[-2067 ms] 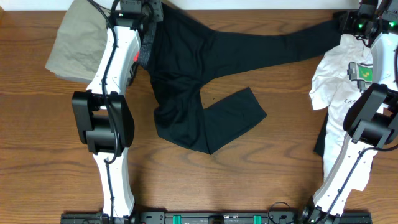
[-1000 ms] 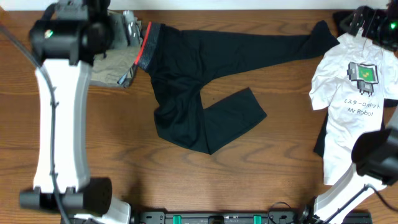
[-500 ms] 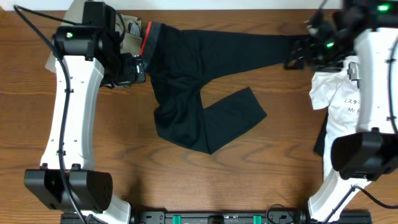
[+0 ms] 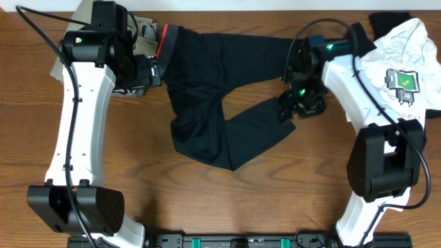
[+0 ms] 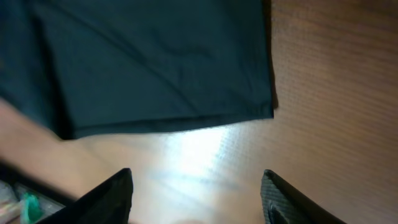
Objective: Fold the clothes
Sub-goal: 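Reach the right gripper to the trousers' leg and pull it rightward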
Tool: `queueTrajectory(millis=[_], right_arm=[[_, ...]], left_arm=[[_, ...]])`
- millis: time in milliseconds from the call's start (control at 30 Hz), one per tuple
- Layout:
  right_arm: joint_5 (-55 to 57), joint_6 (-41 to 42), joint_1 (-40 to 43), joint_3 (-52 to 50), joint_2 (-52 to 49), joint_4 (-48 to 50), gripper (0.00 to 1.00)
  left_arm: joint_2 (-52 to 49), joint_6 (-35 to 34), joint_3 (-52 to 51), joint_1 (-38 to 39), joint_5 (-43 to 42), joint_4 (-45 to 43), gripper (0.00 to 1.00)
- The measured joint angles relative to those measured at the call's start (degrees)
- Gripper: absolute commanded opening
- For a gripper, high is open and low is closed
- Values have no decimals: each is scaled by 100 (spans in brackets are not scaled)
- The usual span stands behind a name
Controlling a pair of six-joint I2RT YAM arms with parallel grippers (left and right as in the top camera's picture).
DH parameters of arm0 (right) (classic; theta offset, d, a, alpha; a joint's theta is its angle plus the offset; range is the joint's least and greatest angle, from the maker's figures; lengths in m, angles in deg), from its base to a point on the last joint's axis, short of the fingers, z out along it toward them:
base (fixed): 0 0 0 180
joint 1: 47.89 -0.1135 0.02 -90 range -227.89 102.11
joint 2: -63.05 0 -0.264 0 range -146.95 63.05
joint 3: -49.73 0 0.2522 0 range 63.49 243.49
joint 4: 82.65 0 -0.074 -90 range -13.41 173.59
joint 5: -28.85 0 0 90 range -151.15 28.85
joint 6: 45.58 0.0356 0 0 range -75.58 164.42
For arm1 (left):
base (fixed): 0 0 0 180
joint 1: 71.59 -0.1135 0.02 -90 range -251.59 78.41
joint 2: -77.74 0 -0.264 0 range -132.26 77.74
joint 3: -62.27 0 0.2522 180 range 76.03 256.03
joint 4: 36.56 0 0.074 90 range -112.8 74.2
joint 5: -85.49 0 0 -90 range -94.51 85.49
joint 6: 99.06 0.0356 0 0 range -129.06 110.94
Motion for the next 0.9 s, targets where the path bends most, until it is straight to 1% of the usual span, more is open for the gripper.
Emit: queueTrajectory(millis=[100,200,267,533,633,667,700,733,767,800,900], right_arm=[[234,291,-116,-402,-2,444,52],[562,673,-234,-748,-2,883,41],[675,815,-282,-914,-2,1121,38],[975,1381,-326,-1596,4,2004,38],[1036,1565,-326,-1733,92,2229,36],[1040,1606,-326,-1775,118,2286,34],[1056,1657,-326,-1827,151,2354,28],[1073,1685,-326,-1864,170,2411,18],[1119,1749,-326,-1906,197,2481,4],[1147,1799,-323,-1932,210,2535,1],[1233,2026,-319,-1954,225,2588,1]], left_arm=[[0,11,0,0,2,0,98],[0,20,0,0,0,-2,98],[0,20,0,0,0,-4,98],[0,22,0,0,0,-11,98],[0,22,0,0,0,-13,98],[0,22,0,0,0,-11,98],[0,22,0,0,0,-13,98],[0,22,0,0,0,-13,98],[0,22,0,0,0,-13,98],[0,22,0,0,0,-13,98],[0,22,0,0,0,-13,98]])
